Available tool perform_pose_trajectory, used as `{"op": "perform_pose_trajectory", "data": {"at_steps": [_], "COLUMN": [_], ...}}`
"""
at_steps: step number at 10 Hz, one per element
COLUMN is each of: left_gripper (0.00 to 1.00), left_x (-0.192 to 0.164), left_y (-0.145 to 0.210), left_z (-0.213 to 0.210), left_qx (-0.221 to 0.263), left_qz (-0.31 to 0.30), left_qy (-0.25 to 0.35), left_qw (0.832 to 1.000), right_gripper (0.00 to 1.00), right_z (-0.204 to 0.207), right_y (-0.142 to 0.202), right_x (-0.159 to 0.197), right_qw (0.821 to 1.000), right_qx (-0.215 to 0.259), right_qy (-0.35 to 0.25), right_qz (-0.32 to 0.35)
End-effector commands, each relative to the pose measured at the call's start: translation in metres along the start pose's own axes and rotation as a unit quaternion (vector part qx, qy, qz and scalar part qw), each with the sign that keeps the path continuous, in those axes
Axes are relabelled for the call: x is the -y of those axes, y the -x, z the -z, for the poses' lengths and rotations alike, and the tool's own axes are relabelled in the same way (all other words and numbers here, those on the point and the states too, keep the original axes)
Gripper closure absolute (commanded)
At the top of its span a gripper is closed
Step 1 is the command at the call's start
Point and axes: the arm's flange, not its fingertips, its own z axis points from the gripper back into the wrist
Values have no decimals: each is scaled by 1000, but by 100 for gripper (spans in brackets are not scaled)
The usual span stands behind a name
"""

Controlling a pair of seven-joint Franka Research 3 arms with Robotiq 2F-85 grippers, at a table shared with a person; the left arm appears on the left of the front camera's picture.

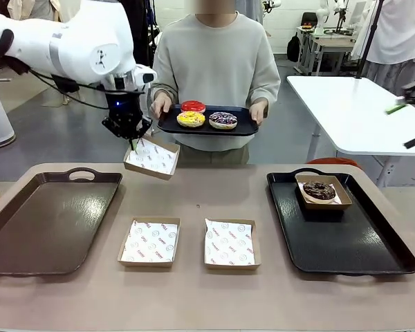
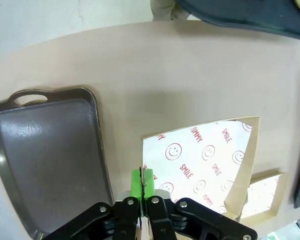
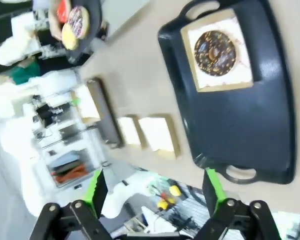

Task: Individually package the donuts and arrange them on the tray.
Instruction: Place the picked Paper togo box on the Handle tray while simultaneously picking up another Paper togo box from the table with the other hand.

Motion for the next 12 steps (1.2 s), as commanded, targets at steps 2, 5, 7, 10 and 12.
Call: {"op": "perform_pose_trajectory", "data": {"at_steps": [2, 5, 7, 10, 12], "left_gripper": [100, 100, 100, 100, 100], "left_x": [13, 28, 34, 36, 31], "left_y": [-21, -37, -46, -51, -42], "left_z": [-19, -28, -28, -22, -21], "left_qx": [-11, -20, -26, -31, -27], "left_qz": [-4, -2, -10, -21, 0], "left_qy": [-2, 4, -5, -11, 3], "left_qw": [1000, 1000, 1000, 999, 1000], "right_gripper": [0, 0, 0, 0, 0], "right_z": [-26, -49, -50, -40, -37], "right_y": [25, 27, 29, 27, 27], "right_x": [61, 117, 145, 171, 175], "right_qw": [997, 990, 985, 982, 980], "right_qx": [30, 33, 37, 33, 37], "right_qy": [-76, -129, -158, -174, -175], "right_qz": [-6, -37, -58, -67, -87]}}
